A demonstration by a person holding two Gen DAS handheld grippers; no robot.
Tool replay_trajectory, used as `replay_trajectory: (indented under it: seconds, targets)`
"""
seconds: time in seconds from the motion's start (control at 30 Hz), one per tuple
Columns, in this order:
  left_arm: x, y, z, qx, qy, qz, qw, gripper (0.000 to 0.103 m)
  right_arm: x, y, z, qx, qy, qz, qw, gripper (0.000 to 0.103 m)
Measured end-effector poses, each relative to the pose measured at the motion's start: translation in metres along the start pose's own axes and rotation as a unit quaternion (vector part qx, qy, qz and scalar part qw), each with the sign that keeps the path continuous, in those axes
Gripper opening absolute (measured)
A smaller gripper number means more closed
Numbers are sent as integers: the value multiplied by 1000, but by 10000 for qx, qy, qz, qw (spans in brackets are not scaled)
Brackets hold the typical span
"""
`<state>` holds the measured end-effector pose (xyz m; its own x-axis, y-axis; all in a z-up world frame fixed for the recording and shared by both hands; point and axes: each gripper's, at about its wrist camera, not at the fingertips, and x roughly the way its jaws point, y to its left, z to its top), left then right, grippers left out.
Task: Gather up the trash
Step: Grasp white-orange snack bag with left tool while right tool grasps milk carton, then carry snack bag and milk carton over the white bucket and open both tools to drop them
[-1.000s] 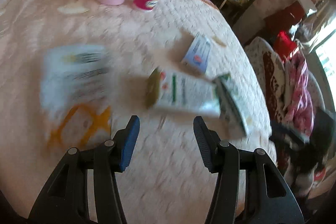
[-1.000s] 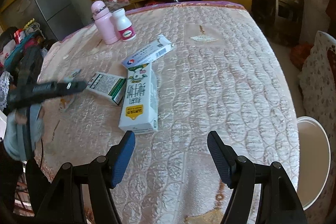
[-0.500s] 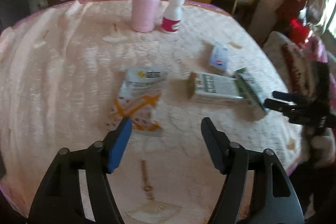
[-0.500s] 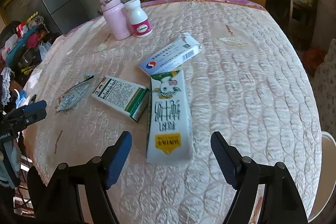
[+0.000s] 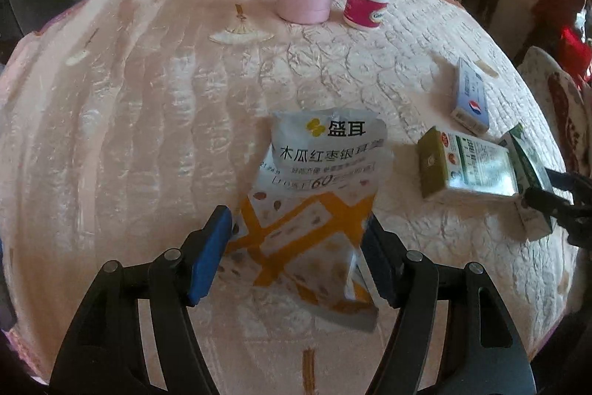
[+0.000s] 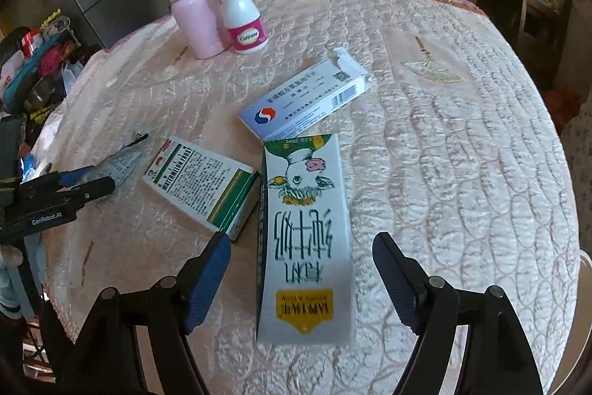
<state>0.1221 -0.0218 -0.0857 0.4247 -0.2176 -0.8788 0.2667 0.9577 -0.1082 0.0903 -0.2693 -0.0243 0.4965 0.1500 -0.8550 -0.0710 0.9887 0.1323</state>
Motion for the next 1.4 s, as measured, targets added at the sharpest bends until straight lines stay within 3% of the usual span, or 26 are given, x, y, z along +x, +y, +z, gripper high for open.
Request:
replay_trajectory:
  seconds: [0.1, 0.13, 0.17, 0.67, 1.07, 1.4]
  targets:
    - [-4, 0, -4, -88, -97, -125, 9998, 59, 7, 0, 1, 50, 29, 8, 10000, 73]
    - [-6, -1, -5, -80, -110, -128, 9998, 59, 8, -1, 0, 62, 27, 13, 10000, 59]
    - [-9, -3, -7, -67, -146, -134, 9998, 56, 8, -1, -2, 64, 29, 24, 10000, 53]
    - [-76, -80, -33, 183, -747, -804, 9938, 54, -73, -23, -42, 78, -568, 114, 9983, 53]
    - [-72, -201, -27, 809, -799, -1249, 9856, 54, -129, -81, -75, 421, -844, -294, 9951, 54]
    - [-54, -285, -25, 1312, -735, -1375, 9790, 54, -161, -152, -109, 905, -887, -737, 9892, 54]
